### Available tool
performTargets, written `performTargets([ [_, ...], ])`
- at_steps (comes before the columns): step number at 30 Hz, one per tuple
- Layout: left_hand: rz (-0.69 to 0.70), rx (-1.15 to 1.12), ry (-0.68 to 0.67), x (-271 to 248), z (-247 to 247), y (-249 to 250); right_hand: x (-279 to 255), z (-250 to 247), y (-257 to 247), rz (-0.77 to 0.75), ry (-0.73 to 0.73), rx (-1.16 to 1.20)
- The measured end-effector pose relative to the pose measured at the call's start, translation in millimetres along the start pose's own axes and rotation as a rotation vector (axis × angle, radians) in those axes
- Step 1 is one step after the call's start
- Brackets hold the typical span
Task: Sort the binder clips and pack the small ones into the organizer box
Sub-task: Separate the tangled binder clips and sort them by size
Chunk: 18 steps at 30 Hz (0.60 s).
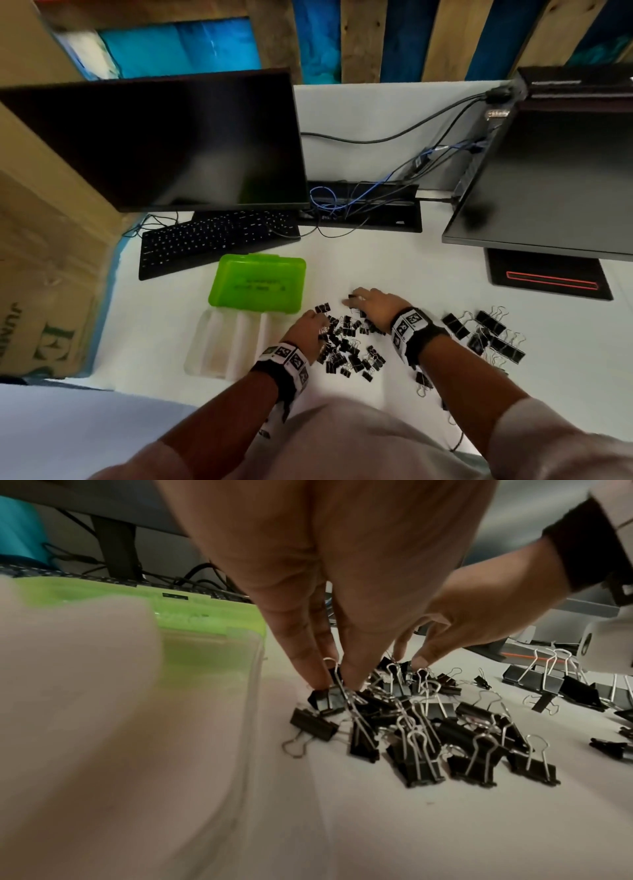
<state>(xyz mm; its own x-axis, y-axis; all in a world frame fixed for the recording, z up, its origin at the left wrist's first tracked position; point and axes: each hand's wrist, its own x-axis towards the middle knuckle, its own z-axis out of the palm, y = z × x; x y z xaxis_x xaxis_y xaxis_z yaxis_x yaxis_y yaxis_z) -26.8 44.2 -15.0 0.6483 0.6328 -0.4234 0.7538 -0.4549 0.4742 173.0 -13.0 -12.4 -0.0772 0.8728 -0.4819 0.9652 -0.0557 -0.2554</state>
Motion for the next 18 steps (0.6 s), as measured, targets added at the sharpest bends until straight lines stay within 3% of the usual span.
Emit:
performTargets([
  [7, -0.04, -0.019, 0.009, 10.3, -8.5, -4.8, 2.4, 12.6, 14.3, 0.004, 0.085, 0.12],
  [13, 0.034, 0.025, -0.003, 18.6, -14.6, -7.5, -7.8, 24.1, 27.4, 0.163, 0.341, 0.472],
  [18, 0.047, 0.003, -0.059, 30.1, -12.6, -10.8, -22.2, 24.5, 38.5, 0.234, 0.469, 0.569],
])
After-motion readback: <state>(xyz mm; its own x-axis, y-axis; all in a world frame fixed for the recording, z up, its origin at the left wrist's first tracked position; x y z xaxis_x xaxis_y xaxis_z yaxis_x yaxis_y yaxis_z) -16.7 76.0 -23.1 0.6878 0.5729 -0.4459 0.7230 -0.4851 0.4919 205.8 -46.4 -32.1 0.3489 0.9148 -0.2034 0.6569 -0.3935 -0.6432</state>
